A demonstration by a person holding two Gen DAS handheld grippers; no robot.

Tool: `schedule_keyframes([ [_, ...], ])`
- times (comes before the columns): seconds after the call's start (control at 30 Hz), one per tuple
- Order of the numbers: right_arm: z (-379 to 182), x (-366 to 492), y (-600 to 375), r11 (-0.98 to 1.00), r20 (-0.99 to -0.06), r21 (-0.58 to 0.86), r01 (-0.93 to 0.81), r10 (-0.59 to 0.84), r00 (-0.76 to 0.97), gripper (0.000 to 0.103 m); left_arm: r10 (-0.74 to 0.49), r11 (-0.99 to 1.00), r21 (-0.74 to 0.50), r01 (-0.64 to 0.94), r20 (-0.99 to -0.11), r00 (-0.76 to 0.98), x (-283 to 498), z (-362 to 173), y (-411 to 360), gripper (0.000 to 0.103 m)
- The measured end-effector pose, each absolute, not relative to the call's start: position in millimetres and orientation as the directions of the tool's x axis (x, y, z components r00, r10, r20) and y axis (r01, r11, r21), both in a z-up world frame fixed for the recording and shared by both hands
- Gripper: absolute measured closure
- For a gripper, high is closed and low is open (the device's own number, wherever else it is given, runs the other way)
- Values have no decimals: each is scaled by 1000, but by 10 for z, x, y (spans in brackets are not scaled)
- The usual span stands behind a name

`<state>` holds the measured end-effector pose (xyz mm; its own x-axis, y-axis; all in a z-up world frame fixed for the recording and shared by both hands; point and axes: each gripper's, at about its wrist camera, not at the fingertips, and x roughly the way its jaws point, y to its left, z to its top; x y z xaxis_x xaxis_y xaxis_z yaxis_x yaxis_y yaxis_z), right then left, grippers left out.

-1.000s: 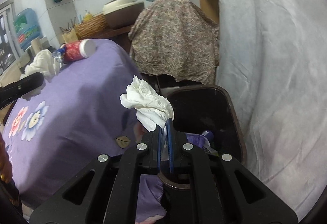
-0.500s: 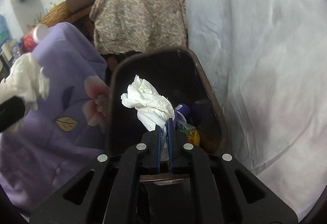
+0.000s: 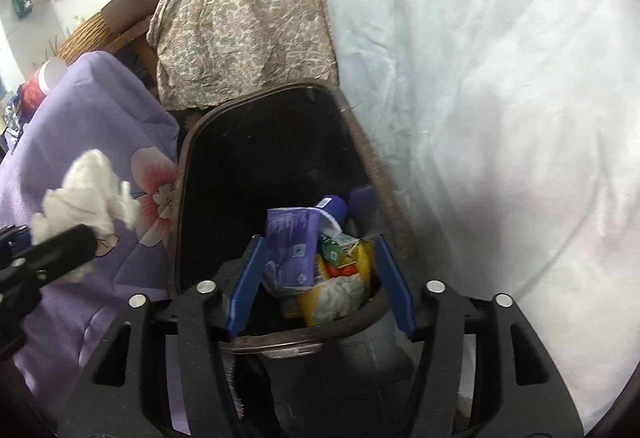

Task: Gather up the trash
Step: 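Open both grippers to drop the white tissues into the black bin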

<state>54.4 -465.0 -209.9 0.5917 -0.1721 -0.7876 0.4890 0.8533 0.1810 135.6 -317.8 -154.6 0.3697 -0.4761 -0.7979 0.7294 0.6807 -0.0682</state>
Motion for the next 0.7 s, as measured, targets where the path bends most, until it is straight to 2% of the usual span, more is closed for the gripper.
schedule_keyframes([
  [0.3, -2085, 430, -4706, 850, -789, 129, 510, -224, 572, 37, -461, 665, -51, 745, -813, 356, 1384, -1658, -3460, 70],
  [0.4, -2051, 397, -4728, 848, -784, 114, 517, -243, 571, 37, -456, 657, -21, 754, -807, 374, 1359, -1674, -3515, 60],
  [0.47, -2025, 383, -4740, 847, -779, 104, 522, -257, 572, 35, -452, 656, -11, 755, -806, 381, 1349, -1677, -3518, 47],
  [0.57, -2004, 360, -4766, 842, -773, 98, 530, -271, 574, 32, -458, 660, -6, 751, -795, 397, 1348, -1651, -3483, 33],
  [0.7, -2005, 364, -4769, 843, -776, 88, 530, -276, 568, 30, -469, 674, -4, 739, -775, 423, 1348, -1577, -3402, 21],
])
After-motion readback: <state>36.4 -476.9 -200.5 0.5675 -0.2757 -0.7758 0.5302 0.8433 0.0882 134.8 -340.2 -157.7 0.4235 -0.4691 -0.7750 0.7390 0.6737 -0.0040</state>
